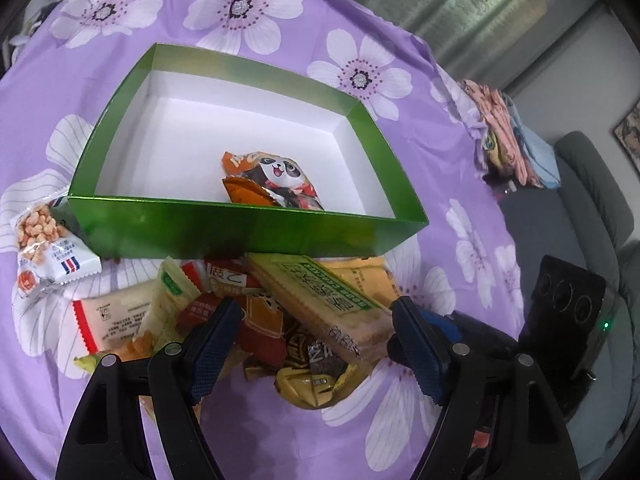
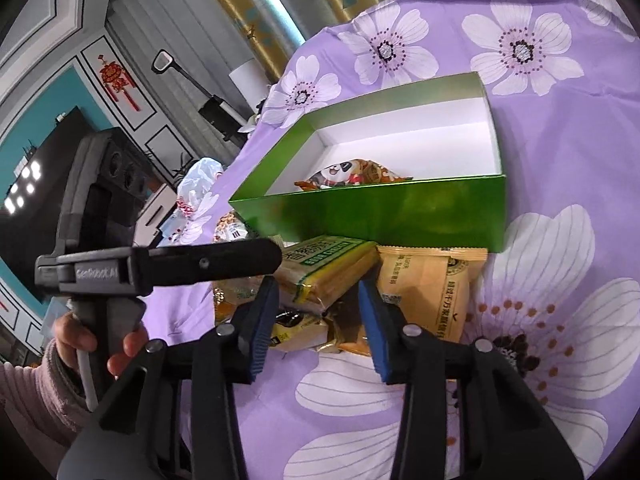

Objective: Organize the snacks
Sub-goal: 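Move the left tool to the cream wafer pack with green label, then close the left tool on the cream wafer pack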

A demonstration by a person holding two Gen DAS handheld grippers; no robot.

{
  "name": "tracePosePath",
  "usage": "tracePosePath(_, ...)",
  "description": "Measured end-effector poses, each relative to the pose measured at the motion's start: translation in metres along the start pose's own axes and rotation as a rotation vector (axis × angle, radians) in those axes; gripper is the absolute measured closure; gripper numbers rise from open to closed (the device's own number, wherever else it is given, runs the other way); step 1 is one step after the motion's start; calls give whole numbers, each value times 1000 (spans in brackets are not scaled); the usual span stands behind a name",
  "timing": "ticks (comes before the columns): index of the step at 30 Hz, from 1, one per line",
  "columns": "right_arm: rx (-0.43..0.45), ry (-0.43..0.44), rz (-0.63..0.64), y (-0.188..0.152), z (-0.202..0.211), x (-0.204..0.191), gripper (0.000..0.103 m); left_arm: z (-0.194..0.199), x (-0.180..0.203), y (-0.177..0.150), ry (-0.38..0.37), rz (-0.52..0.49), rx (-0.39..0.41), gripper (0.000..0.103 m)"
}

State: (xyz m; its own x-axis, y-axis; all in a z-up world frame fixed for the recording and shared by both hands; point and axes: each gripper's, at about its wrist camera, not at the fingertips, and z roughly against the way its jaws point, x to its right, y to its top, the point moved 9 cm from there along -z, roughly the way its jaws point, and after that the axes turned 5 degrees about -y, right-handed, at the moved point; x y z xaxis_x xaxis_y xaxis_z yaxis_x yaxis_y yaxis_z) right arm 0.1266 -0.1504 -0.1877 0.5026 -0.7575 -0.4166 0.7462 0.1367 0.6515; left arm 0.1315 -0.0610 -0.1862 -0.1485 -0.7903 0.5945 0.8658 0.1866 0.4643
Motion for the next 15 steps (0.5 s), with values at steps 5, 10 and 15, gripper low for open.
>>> tracePosePath(5, -14, 31, 3, 1, -6, -5, 64, -7, 3, 3, -19, 7, -18, 30)
tracePosePath(10, -34, 59, -11, 1, -11, -8, 65, -12, 5, 3, -28, 6, -30, 45)
tracePosePath(15, -47, 71, -19, -2, -13, -9, 66, -14, 2, 2, -23, 20, -36, 48)
